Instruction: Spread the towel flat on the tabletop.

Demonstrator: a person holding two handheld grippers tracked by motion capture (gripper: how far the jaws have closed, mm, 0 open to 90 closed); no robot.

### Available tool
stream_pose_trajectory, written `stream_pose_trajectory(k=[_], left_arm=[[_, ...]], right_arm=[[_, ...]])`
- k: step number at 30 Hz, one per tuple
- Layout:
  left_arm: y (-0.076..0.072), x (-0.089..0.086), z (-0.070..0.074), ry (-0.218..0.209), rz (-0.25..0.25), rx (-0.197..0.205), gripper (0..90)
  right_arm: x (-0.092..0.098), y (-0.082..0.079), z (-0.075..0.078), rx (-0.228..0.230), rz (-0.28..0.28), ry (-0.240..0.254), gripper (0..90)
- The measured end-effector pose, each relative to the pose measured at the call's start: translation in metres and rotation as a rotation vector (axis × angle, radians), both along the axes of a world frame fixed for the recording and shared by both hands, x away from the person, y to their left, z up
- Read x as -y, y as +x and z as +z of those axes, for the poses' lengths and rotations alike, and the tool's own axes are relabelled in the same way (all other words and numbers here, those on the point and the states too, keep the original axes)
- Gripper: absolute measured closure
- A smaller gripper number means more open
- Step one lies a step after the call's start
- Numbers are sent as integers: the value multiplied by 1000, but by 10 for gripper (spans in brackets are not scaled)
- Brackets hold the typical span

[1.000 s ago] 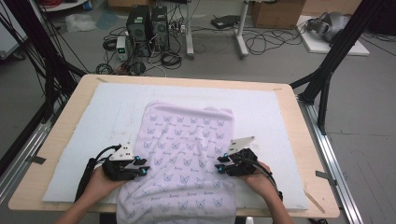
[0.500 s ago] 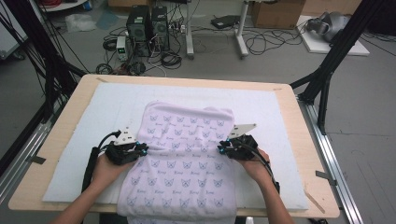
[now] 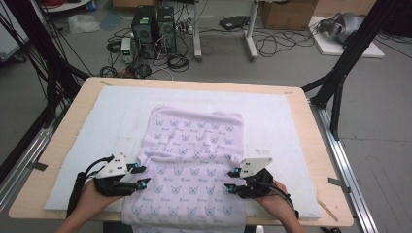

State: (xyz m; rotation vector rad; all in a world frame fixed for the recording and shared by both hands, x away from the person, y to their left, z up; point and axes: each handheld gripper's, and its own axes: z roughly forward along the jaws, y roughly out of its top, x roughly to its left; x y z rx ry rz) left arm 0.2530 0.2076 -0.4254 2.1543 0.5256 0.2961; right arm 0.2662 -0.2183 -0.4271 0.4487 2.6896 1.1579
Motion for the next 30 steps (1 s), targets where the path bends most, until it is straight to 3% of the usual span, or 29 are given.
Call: stream_pose_trajectory(k=[2, 4, 6, 7, 9, 12, 15, 18, 19, 21, 23, 26, 29, 30], left_arm=[[2, 3, -7, 20, -18, -29, 551], [3, 5, -16, 58, -45, -71, 561], [0, 3, -19, 49, -64, -63, 667], [-1, 3, -19, 39, -69, -87, 834], [-4, 2, -17, 58, -63, -86, 874], [-16, 0, -15, 65, -67, -83, 881], [-36, -6, -12, 74, -87, -79, 882], [-57, -9, -6, 50, -125, -99, 876], [-61, -9, -5, 38, -132, -104, 854], [-62, -8, -2, 40, -121, -63, 698], [-54, -5, -4, 41, -102, -60, 618], [-39, 0, -12, 55, -91, -74, 610], [-38, 1, -18, 69, -96, -63, 665], [-39, -1, -18, 66, -99, -68, 747]], right_arm=[[-1, 2, -8, -30, 8, -8, 579], [-4, 3, -15, -59, 16, -22, 653], [-2, 4, -17, -92, 32, 12, 816], [-2, 3, -17, -100, 49, 13, 864], [-4, -2, -16, -77, 64, 2, 880], [-4, -11, -15, -90, 90, 13, 885], [-2, -32, -13, -99, 121, 17, 885], [4, -58, -6, -107, 151, 35, 870], [6, -62, -4, -110, 161, 47, 822], [10, -67, 3, -111, 157, 71, 722], [10, -61, 6, -82, 119, 59, 662], [7, -39, -1, -59, 68, 13, 614], [2, -25, -12, -74, 52, -1, 588], [2, -22, -15, -81, 51, -4, 588]])
